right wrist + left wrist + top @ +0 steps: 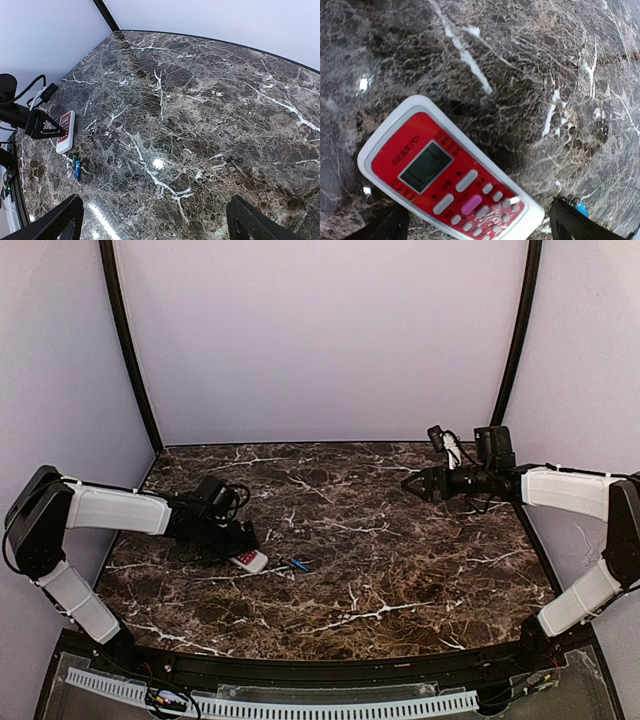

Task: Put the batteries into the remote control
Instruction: Adjust the remote control at the center of the board, then pick up the remote control from the center of the board.

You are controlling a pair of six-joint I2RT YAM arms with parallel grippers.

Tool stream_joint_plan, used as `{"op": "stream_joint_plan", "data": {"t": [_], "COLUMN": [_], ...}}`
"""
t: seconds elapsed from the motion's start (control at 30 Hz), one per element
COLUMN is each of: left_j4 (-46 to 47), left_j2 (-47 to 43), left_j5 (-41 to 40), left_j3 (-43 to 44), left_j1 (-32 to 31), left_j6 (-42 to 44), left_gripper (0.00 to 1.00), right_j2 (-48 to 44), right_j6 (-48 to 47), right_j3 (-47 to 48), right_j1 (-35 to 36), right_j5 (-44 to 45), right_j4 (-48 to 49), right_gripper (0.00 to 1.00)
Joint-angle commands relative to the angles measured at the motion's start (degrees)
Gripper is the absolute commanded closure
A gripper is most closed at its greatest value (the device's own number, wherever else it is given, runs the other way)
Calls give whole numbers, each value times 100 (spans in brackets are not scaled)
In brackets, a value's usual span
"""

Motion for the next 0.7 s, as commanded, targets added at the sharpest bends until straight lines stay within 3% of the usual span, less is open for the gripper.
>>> {"op": "stream_joint_plan", "data": {"t": [0.0, 0.17, 0.37, 0.53, 0.67], "left_j4": [-288, -727, -1980, -2701, -2705], "left_j2": [489, 1204, 1669, 1839, 1902], "left_j5": [-385, -271, -1082, -1780, -1724], "left_j3": [551, 1258, 2018, 2279, 2122], "left_j1": [-22, -58, -327, -621, -720], "left_j6": [314, 796, 1186, 1264, 1153], "left_gripper": [1, 1, 2, 9, 19], "right_j2": [-83, -131, -151, -187, -199], "right_j6": [-41, -62, -62, -34, -28], "right_j3": [-45, -62, -54, -24, -9], "right_j1": [37, 29, 27, 28, 29], "right_j5": [74, 68, -38, -84, -95], "right_j4": [108, 94, 50, 58, 66], "right_gripper": [1, 1, 1, 2, 1]}}
